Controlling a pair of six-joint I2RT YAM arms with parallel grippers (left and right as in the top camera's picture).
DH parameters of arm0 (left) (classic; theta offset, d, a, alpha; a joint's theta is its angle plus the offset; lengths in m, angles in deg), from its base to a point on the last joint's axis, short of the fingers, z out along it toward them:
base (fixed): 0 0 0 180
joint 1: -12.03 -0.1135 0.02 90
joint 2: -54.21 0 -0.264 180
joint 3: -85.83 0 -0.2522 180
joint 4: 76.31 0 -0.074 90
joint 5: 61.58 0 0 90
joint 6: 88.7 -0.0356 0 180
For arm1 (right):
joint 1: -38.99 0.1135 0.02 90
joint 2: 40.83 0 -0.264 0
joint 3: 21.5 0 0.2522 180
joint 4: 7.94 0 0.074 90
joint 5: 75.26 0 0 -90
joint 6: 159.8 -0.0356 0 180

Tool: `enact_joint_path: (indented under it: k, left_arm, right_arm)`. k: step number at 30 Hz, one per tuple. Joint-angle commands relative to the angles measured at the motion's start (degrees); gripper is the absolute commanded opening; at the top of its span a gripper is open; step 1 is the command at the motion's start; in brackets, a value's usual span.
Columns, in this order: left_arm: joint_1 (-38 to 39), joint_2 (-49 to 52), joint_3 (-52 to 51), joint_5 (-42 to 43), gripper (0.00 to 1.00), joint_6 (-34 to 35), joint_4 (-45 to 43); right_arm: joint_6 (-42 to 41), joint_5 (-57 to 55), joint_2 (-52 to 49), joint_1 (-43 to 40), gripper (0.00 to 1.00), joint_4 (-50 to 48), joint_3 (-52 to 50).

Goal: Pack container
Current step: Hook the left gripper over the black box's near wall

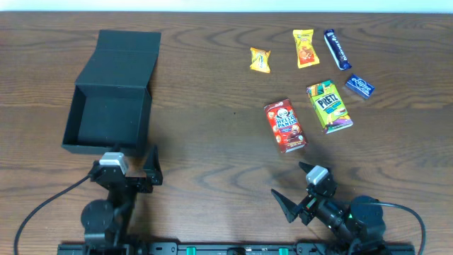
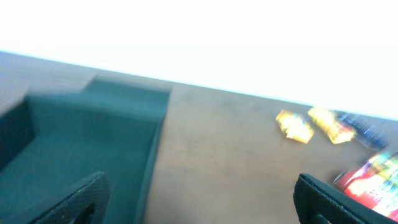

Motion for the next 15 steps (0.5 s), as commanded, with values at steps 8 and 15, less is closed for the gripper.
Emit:
enact_joint_path:
  k: [8,15]
  left_arm:
    - [0.13,8.22,3.69,3.21,0.95,3.23,-3.56]
    - [0.13,31.26,20.39,1.64,0.95,-1.31,2.12]
  right_arm:
    - [0.24,0.02,0.37,-0.31,0.99,-0.11,-0.2]
    - [0.24,0.02,0.37,-0.31,0.99,-0.09,-0.2]
